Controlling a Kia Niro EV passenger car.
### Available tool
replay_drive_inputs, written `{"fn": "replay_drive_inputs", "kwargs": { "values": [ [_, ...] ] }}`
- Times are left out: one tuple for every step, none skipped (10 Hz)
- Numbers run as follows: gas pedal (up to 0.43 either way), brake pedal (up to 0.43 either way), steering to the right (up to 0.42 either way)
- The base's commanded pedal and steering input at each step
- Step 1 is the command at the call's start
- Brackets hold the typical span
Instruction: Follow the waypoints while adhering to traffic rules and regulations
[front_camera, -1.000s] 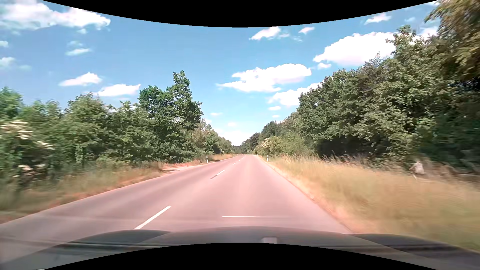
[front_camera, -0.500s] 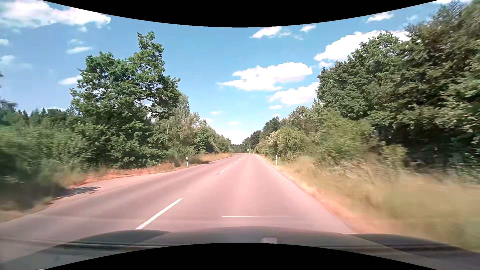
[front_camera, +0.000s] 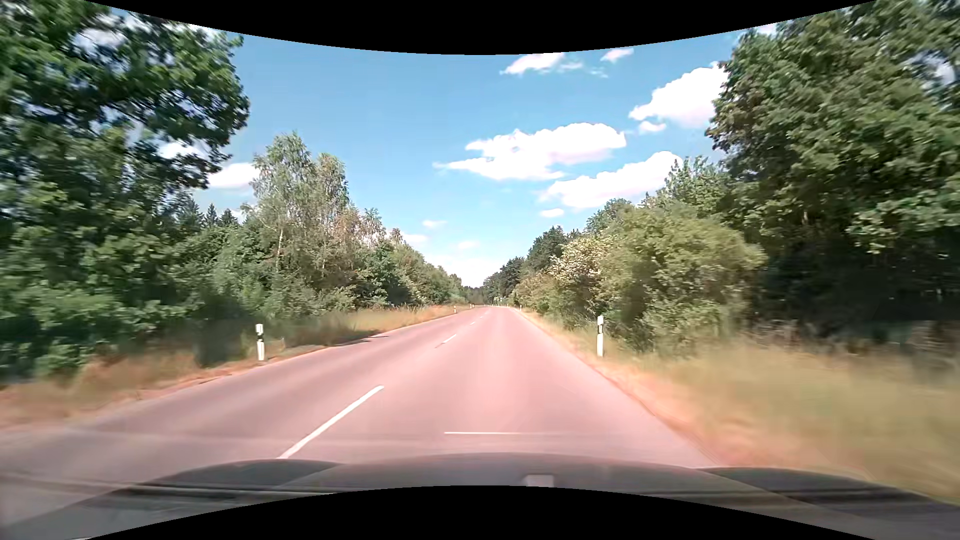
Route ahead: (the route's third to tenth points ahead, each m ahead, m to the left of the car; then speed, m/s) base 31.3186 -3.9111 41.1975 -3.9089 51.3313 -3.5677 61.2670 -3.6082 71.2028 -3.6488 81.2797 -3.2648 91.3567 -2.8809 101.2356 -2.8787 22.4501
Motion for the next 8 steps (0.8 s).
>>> {"fn": "replay_drive_inputs", "kwargs": {
  "values": [
    [0.240,0.000,0.000],
    [0.240,0.000,0.000],
    [0.240,0.000,0.000],
    [0.240,0.000,0.000],
    [0.240,0.000,0.000],
    [0.240,0.000,0.000],
    [0.228,0.000,0.000],
    [0.228,0.000,0.000]
  ]
}}
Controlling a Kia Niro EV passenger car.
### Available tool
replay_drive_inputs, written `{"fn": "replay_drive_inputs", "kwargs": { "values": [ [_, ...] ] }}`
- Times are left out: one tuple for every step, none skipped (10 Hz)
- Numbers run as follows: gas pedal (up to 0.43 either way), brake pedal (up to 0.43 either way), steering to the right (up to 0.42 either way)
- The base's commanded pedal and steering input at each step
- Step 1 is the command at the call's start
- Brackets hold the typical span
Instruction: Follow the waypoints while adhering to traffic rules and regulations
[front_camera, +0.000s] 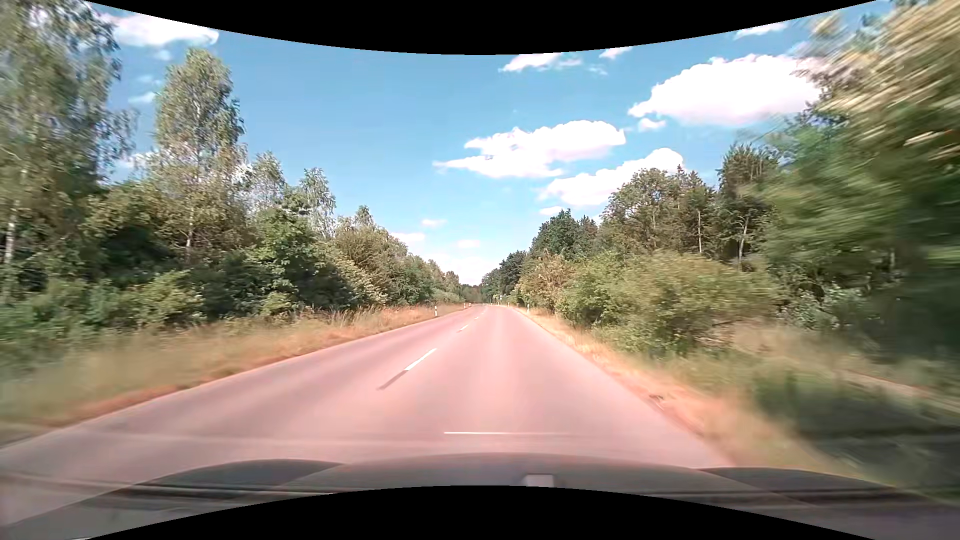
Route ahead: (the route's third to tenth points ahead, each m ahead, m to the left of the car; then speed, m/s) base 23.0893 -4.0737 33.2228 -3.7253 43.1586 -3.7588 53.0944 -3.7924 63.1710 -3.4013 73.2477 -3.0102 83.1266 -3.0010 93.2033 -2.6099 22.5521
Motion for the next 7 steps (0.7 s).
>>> {"fn": "replay_drive_inputs", "kwargs": {
  "values": [
    [0.220,0.000,0.000],
    [0.220,0.000,0.000],
    [0.220,0.000,0.000],
    [0.220,0.000,0.000],
    [0.220,0.000,0.000],
    [0.220,0.000,0.000],
    [0.220,0.000,-0.001]
  ]
}}
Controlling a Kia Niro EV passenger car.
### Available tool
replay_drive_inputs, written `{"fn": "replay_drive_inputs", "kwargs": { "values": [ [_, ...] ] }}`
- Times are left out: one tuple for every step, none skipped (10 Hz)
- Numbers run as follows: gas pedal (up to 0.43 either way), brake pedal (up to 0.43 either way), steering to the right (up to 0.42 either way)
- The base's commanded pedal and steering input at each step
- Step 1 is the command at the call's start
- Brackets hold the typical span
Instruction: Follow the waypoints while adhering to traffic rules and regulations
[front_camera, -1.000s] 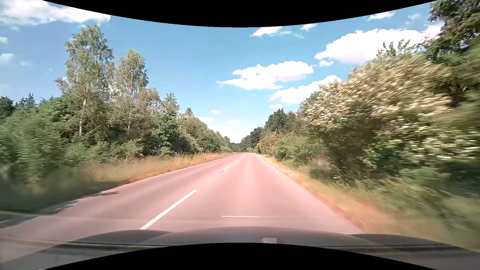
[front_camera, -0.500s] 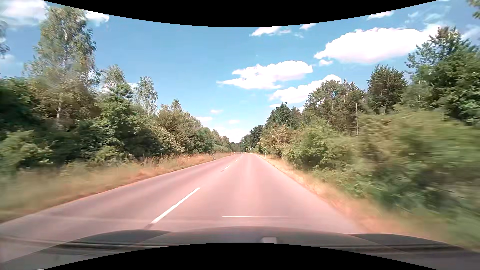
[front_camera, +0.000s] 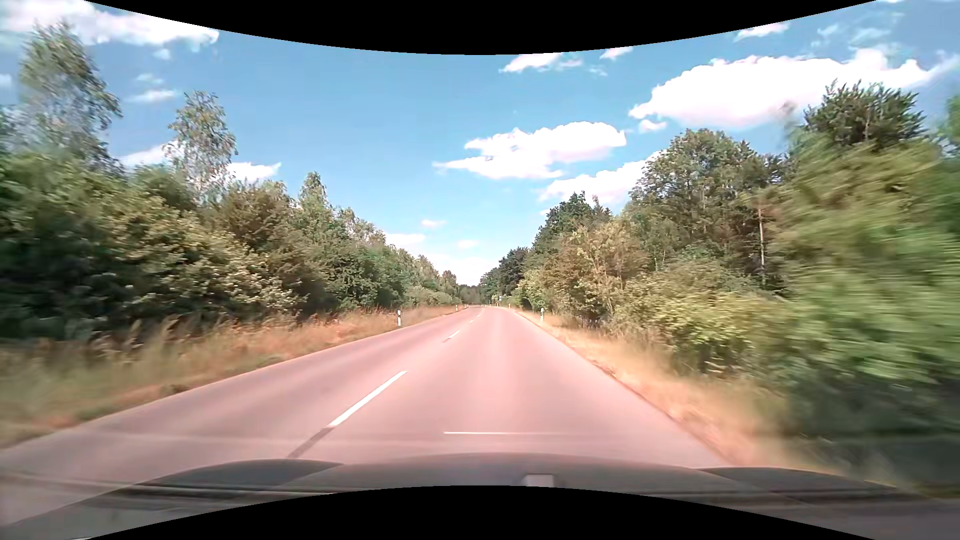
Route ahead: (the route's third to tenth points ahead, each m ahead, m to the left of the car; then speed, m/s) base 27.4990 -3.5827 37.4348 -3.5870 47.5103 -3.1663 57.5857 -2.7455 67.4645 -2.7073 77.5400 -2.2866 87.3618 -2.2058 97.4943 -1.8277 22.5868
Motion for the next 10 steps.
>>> {"fn": "replay_drive_inputs", "kwargs": {
  "values": [
    [0.220,0.000,-0.001],
    [0.220,0.000,-0.001],
    [0.220,0.000,-0.001],
    [0.220,0.000,-0.001],
    [0.220,0.000,-0.001],
    [0.220,0.000,-0.002],
    [0.220,0.000,-0.003],
    [0.220,0.000,-0.003],
    [0.220,0.000,-0.003],
    [0.220,0.000,-0.004]
  ]
}}
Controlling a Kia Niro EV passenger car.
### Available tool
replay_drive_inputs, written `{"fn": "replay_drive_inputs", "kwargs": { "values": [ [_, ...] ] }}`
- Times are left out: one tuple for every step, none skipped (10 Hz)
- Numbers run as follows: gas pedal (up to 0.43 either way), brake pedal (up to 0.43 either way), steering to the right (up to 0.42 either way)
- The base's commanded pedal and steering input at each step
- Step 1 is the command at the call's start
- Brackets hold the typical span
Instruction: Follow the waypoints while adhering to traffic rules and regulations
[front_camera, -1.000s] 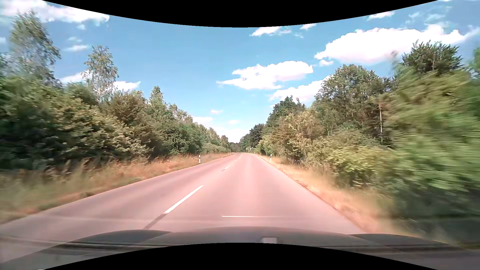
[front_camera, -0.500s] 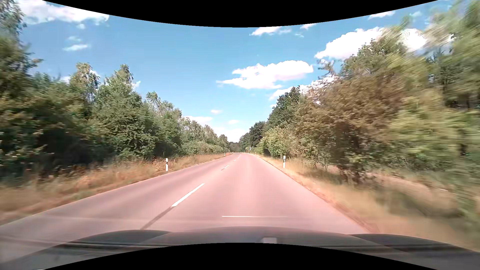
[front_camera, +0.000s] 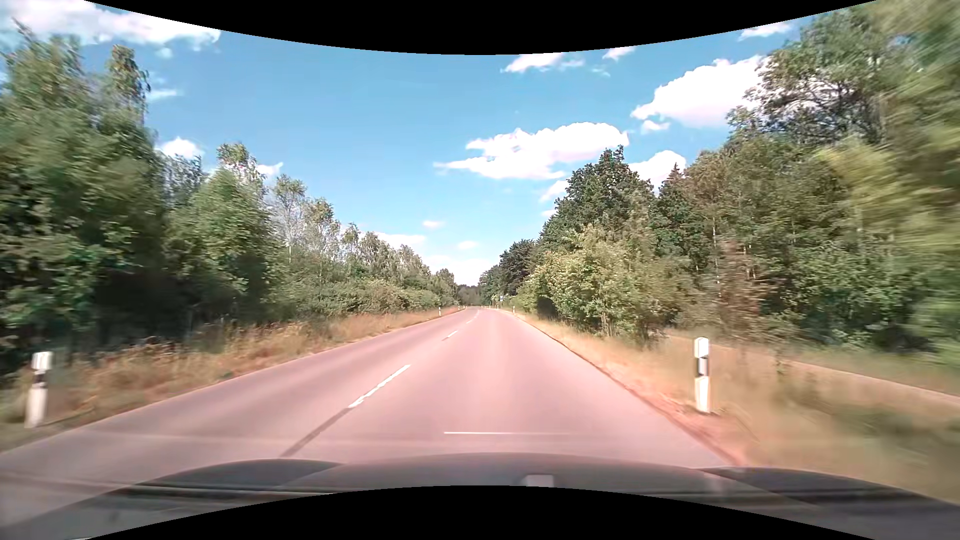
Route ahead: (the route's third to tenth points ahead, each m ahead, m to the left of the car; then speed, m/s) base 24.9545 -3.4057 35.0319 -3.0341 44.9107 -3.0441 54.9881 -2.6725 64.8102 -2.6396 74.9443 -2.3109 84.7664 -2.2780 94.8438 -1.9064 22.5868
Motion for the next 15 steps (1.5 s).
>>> {"fn": "replay_drive_inputs", "kwargs": {
  "values": [
    [0.220,0.000,-0.004],
    [0.220,0.000,-0.005],
    [0.220,0.000,-0.005],
    [0.220,0.000,-0.005],
    [0.220,0.000,-0.005],
    [0.220,0.000,-0.005],
    [0.220,0.000,-0.005],
    [0.220,0.000,-0.005],
    [0.220,0.000,-0.005],
    [0.220,0.000,-0.005],
    [0.220,0.000,-0.005],
    [0.209,0.000,-0.005],
    [0.209,0.000,-0.005],
    [0.209,0.000,-0.006],
    [0.209,0.000,-0.005]
  ]
}}
